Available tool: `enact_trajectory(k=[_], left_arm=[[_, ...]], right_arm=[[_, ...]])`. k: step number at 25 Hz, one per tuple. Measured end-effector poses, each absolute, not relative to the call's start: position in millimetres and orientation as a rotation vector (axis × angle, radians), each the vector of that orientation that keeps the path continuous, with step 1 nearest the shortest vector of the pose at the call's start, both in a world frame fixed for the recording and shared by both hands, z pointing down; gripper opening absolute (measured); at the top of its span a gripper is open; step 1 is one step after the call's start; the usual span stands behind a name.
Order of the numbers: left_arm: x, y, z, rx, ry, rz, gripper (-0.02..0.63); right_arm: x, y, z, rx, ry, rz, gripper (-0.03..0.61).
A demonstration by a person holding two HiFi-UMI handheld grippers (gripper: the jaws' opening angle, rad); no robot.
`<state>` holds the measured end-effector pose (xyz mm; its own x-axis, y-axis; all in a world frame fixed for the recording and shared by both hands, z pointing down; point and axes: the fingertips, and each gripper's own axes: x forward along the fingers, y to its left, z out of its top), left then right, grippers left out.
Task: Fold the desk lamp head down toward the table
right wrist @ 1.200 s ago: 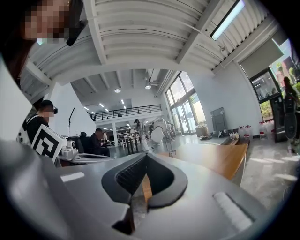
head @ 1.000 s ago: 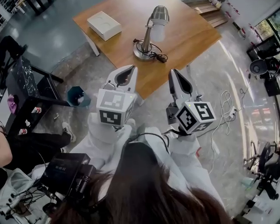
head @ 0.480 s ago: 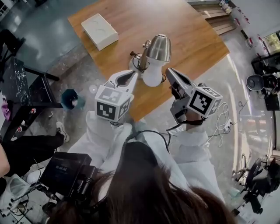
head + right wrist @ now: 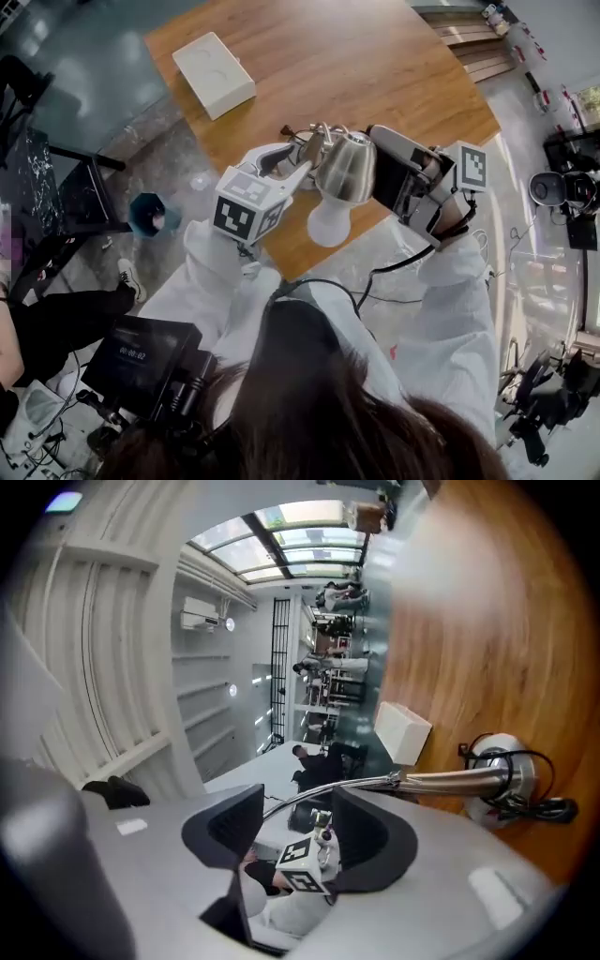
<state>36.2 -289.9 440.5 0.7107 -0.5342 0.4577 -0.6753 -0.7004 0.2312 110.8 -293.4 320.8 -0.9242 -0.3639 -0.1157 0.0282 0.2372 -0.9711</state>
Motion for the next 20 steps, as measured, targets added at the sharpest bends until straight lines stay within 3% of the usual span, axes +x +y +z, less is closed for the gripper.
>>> enact_trajectory(k=[12,20], left_arm=[[67,-321,457,2.622,-0.763,0.629,0.147],[77,-325,467,2.632,-0.706,0.687,0.13]], right_arm=[[74,-301,320,0.047,2.077,-2.033,0.201],[71,-299,320,0.161,1.986,-2.053,0.193]])
